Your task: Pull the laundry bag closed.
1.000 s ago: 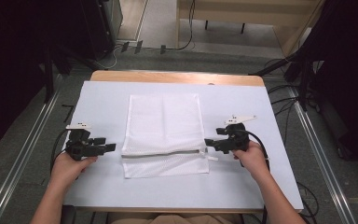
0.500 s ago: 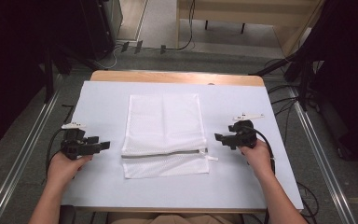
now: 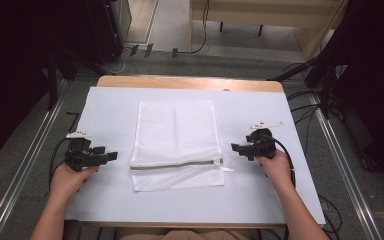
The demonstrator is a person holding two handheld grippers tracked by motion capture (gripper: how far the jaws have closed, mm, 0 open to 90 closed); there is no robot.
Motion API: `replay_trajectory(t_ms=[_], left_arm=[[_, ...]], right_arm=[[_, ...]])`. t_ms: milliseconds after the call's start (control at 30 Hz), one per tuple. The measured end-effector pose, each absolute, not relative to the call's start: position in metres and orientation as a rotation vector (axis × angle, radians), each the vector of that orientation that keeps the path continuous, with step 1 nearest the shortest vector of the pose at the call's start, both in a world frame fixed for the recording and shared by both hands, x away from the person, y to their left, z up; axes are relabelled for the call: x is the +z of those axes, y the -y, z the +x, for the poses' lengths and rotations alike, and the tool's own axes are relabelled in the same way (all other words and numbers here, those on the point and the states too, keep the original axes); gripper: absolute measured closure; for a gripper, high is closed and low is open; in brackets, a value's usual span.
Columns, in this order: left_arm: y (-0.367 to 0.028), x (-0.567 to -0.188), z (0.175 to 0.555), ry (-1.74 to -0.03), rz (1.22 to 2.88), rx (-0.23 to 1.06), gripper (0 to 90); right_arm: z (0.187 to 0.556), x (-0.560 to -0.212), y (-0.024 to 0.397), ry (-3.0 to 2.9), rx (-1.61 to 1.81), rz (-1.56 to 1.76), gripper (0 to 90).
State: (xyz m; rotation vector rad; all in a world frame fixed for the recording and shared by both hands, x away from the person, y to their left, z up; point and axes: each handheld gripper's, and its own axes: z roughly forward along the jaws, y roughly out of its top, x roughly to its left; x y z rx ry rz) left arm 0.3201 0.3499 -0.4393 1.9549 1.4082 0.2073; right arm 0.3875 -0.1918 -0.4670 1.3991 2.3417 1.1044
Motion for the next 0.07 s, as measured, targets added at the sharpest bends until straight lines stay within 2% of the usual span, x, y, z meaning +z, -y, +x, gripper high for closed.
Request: replay_trajectory(t_ms=[67], left_arm=[[-0.3491,-0.4408,0.3206,-1.412,1.962,0.202,33.3]], right_arm=[[0.3882,-0.4677,0.1921,-2.343,1.103,1.401,25.8]])
